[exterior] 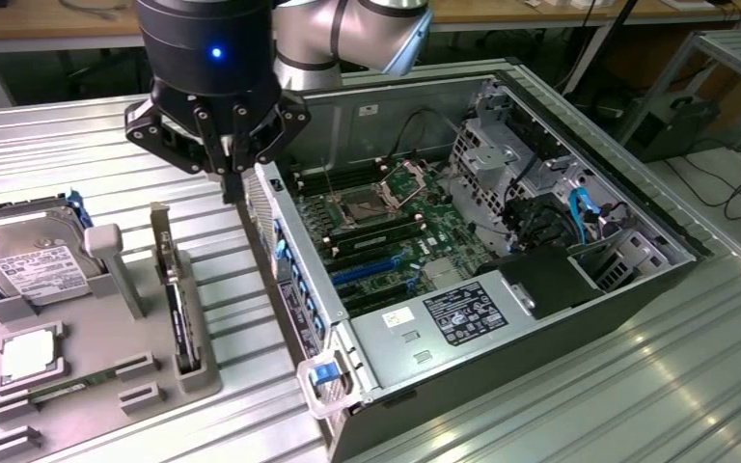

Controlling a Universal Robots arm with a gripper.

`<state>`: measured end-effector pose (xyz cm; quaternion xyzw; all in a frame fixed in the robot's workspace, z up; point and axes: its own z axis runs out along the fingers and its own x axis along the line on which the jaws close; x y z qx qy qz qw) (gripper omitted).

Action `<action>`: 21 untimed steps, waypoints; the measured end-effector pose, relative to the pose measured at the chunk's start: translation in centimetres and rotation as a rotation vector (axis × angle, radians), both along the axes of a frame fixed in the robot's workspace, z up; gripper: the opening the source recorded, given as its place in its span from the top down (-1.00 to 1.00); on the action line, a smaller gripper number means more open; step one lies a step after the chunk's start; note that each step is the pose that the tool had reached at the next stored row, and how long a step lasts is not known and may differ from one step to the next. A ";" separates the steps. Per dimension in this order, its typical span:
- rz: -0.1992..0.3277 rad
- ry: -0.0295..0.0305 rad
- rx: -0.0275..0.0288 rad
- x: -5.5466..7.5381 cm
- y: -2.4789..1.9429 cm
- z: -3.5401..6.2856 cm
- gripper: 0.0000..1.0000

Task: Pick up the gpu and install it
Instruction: 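Reach for the gpu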

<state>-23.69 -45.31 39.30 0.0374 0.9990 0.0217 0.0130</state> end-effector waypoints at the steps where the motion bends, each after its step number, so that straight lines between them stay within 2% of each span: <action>1: 0.000 0.0000 0.0000 -0.1 -0.04 0.00 0.79; 21: 0.000 0.0000 0.0000 -1.4 -0.75 -0.01 0.79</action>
